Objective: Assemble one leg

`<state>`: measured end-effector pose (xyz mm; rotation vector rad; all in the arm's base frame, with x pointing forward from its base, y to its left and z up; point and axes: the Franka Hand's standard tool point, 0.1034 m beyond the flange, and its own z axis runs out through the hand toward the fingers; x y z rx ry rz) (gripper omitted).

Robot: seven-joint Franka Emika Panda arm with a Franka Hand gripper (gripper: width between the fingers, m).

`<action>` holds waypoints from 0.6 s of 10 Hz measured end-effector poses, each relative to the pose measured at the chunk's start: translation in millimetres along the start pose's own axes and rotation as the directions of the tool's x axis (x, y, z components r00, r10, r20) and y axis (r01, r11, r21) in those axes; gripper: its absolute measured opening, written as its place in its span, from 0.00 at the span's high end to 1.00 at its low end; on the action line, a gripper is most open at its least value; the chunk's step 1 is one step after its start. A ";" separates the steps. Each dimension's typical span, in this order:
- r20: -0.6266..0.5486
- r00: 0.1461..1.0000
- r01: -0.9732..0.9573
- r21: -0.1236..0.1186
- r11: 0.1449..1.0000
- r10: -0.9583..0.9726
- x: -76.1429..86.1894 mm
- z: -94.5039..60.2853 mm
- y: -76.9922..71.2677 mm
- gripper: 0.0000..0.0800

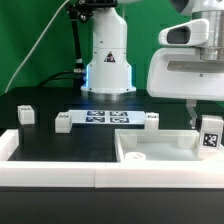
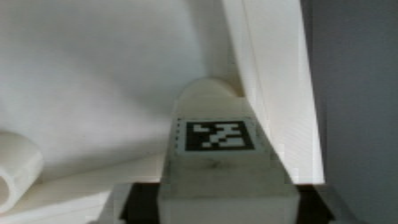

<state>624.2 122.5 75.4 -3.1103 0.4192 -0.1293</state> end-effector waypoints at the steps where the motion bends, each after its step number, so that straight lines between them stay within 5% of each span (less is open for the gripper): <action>1: 0.000 1.000 -0.007 0.000 1.000 0.007 0.0 0.0 0.0 0.64; 6: -0.006 0.938 -0.345 0.007 0.938 0.345 0.6 0.7 1.8 0.64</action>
Offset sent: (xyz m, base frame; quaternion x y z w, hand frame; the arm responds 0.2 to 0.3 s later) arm -0.0062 0.0032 0.0006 -0.0066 0.0058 0.1382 0.9904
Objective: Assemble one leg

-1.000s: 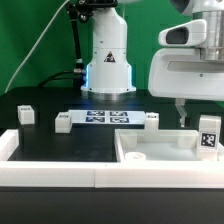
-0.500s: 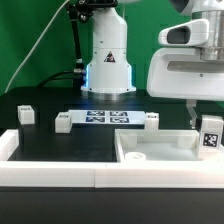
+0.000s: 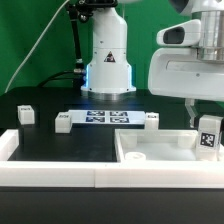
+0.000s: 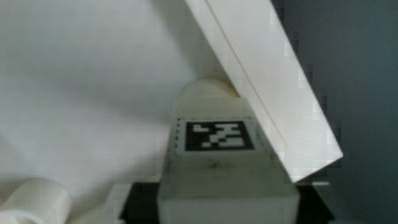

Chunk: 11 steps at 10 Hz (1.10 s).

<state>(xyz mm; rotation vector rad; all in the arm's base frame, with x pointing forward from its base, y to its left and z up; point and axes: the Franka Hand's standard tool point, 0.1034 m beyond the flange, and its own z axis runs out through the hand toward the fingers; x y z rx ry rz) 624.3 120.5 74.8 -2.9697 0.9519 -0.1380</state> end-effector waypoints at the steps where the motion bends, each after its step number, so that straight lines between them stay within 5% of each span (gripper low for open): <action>1: 0.003 0.995 -0.096 0.003 0.995 0.096 0.5 0.0 0.6 0.64; 6: 0.011 0.839 -0.544 0.004 0.839 0.543 1.2 -0.2 3.0 0.64; 9: 0.020 0.643 -0.766 -0.002 0.643 0.766 -1.0 0.1 1.8 0.64; 11: 0.029 0.388 -0.922 -0.006 0.388 0.921 -1.4 0.3 0.8 0.64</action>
Offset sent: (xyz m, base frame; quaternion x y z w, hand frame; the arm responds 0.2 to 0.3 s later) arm -0.0058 -0.0030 -0.0034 -0.0059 0.0047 0.3009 0.9536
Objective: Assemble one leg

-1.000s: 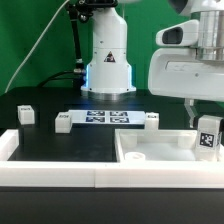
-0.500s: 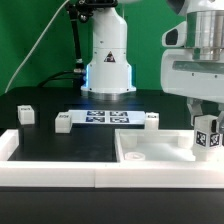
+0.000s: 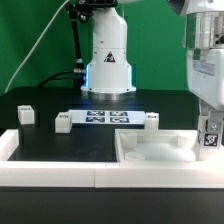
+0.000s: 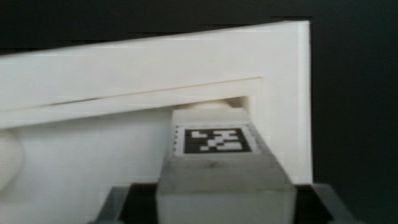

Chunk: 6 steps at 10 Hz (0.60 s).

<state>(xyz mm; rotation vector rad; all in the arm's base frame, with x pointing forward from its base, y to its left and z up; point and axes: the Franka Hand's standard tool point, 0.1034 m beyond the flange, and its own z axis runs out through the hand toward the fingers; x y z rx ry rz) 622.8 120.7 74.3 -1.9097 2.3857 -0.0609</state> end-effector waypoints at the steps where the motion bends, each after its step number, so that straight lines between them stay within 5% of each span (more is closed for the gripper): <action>1: 0.001 0.995 -0.104 0.001 0.995 0.104 0.1 -0.2 -0.3 0.64; 6: 0.008 0.994 -0.113 0.002 0.994 0.113 4.2 -0.3 -0.5 0.62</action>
Offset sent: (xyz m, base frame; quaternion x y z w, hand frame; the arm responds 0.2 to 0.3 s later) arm -0.0017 -0.0036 -0.0011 0.0088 -0.0128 0.2093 0.9777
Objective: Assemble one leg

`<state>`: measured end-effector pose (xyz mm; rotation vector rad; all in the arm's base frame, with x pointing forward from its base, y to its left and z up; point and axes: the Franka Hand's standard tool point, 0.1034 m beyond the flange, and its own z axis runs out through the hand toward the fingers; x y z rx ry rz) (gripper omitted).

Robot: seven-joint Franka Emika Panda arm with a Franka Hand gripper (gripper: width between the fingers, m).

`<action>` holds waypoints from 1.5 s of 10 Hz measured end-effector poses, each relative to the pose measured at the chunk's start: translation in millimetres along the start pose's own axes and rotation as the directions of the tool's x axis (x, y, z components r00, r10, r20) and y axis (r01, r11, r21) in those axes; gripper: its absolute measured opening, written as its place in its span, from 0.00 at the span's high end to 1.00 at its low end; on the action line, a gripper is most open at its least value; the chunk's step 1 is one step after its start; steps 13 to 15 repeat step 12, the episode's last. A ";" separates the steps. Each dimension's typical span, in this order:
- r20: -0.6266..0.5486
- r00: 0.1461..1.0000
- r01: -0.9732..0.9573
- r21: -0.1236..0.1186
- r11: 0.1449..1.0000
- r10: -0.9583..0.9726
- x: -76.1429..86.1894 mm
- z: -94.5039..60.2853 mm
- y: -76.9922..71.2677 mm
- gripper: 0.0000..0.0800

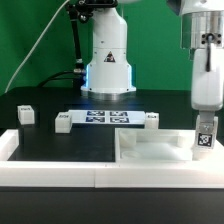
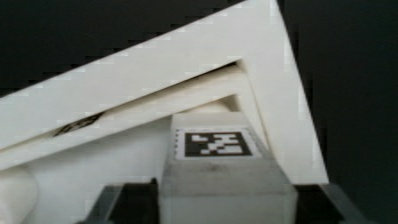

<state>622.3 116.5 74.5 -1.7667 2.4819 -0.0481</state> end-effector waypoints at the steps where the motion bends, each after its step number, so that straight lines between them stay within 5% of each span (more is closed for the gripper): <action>1: 0.000 1.000 0.024 0.000 1.000 -0.024 0.1 0.0 0.0 0.37; 2: 0.000 1.000 0.024 0.000 1.000 -0.024 0.0 0.0 0.0 0.37; 3: 0.000 1.000 0.024 0.000 1.000 -0.024 0.0 0.0 0.0 0.23; 4: 0.000 1.000 0.024 0.000 1.000 -0.024 0.0 0.0 0.0 0.20; 15: 0.000 1.000 0.024 0.000 1.000 -0.024 0.0 0.0 0.0 0.19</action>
Offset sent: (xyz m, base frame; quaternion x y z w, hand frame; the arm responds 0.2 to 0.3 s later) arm 0.0000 0.0000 0.0000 0.0000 0.0000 0.0000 1.0000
